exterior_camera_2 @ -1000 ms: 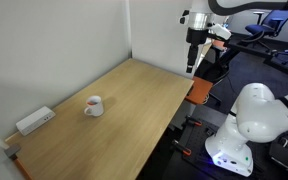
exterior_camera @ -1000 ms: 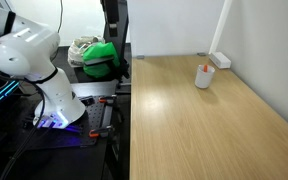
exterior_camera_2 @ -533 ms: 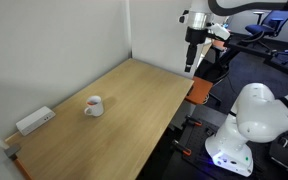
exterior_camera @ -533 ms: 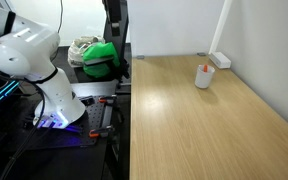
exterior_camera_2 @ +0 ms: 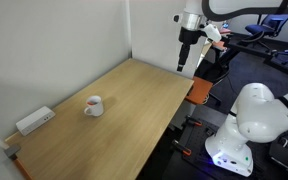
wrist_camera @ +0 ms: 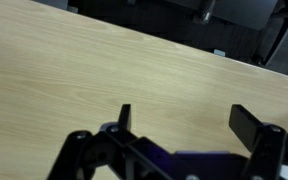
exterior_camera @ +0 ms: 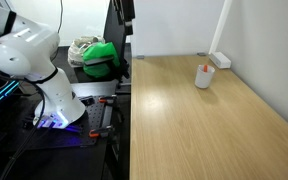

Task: Pick the marker from the cup and put it on the table

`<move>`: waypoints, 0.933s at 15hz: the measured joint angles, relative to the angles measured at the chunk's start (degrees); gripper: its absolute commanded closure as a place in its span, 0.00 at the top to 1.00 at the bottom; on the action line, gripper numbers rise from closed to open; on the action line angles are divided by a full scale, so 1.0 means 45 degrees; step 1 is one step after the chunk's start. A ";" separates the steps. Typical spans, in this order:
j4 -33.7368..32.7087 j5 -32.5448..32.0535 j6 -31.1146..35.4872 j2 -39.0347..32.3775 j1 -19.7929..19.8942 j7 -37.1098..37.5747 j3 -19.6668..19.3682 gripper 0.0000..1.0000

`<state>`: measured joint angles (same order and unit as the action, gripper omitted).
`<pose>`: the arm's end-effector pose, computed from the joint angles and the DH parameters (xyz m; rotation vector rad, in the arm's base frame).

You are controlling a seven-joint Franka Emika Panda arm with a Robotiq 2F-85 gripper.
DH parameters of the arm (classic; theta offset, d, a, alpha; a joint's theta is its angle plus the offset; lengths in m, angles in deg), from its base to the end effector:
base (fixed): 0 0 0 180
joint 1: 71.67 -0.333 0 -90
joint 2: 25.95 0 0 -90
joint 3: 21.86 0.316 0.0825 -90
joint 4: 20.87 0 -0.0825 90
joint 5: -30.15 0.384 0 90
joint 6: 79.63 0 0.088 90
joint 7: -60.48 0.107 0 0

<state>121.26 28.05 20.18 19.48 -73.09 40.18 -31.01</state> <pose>0.3152 -0.0553 0.5449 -3.0474 -0.4127 -0.0983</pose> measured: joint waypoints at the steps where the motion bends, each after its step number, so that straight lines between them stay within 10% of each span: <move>1: 0.0034 -0.0032 0.0407 -0.0121 -0.0008 0.0000 0.0057 1.00; 14: 0.0870 -0.0415 0.5870 -0.1897 -0.0760 -0.2891 -0.0502 1.00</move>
<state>125.17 26.18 46.60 10.94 -76.51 27.18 -33.27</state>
